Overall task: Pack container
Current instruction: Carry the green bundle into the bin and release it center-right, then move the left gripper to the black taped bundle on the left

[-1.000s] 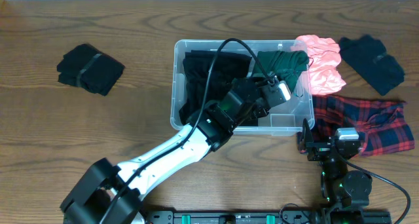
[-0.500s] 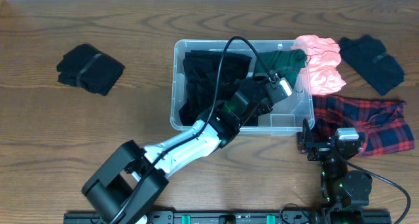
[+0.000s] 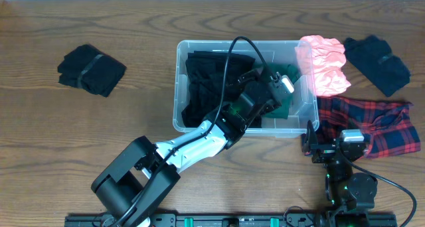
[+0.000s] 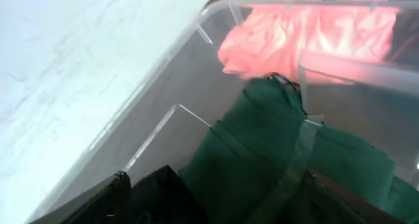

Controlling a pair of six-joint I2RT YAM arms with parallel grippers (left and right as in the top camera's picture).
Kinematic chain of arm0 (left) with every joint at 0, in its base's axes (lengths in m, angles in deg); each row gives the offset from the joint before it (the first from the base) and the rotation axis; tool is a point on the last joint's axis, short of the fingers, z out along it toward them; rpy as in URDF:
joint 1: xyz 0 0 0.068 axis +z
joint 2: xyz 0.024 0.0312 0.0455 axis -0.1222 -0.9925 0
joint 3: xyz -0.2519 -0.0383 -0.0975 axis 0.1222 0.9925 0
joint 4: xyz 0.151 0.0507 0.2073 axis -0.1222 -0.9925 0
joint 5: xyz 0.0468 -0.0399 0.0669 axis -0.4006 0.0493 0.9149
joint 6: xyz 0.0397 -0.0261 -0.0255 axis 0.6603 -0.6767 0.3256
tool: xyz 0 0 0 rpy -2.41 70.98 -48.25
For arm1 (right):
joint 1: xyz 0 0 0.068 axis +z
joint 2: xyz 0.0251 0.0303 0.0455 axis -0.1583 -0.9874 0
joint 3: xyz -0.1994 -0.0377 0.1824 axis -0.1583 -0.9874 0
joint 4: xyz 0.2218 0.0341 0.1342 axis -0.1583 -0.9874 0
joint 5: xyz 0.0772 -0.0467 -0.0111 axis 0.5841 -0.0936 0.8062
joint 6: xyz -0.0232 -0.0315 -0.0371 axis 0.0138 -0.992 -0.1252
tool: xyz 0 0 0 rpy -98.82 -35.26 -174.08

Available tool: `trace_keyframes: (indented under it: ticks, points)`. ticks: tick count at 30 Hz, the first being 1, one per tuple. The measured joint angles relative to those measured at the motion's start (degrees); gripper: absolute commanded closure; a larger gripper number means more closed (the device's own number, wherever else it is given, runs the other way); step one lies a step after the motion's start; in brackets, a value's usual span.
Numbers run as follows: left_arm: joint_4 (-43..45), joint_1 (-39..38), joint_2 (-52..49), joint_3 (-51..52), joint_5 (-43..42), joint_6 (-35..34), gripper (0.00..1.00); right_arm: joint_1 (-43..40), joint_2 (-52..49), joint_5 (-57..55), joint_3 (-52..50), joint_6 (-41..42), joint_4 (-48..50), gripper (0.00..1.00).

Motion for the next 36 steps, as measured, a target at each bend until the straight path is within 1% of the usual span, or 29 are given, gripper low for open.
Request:
trace_keyframes:
  ticks: [5, 10, 14, 20, 24, 28, 31, 33, 36]
  points:
    - [1.3, 0.0, 0.2, 0.0, 0.4, -0.1, 0.12, 0.0, 0.0, 0.0, 0.0, 0.0, 0.0, 0.01]
    - [0.4, 0.0, 2.5, 0.0, 2.0, -0.1, 0.12, 0.0, 0.0, 0.0, 0.0, 0.0, 0.0, 0.01]
    - [-2.9, 0.1, 7.1, 0.0, 7.7, -0.1, 0.12, 0.0, 0.0, 0.0, 0.0, 0.0, 0.0, 0.01]
    - [-9.9, 2.8, 15.3, -0.2, 20.0, -0.1, 0.12, 0.0, 0.0, 0.0, 0.0, 0.0, 0.0, 0.01]
    - [-14.2, 8.3, 19.1, -0.3, 26.9, -0.2, 0.12, 0.0, 0.0, 0.0, 0.0, 0.0, 0.0, 0.01]
    - [-17.6, 16.1, 21.5, -0.4, 30.7, -1.6, 0.12, 0.0, 0.0, 0.0, 0.0, 0.0, 0.0, 0.01]
    - [-20.4, 23.0, 22.5, -0.4, 31.9, -7.0, 0.12, 0.0, 0.0, 0.0, 0.0, 0.0, 0.0, 0.01]
    - [-23.8, 28.5, 22.6, -0.6, 31.6, -12.5, 0.14, 0.0, 0.0, 0.0, 0.0, 0.0, 0.0, 0.01]
    - [-29.5, 35.5, 22.6, -0.6, 28.5, -20.1, 0.18, 0.0, 0.0, 0.0, 0.0, 0.0, 0.0, 0.01]
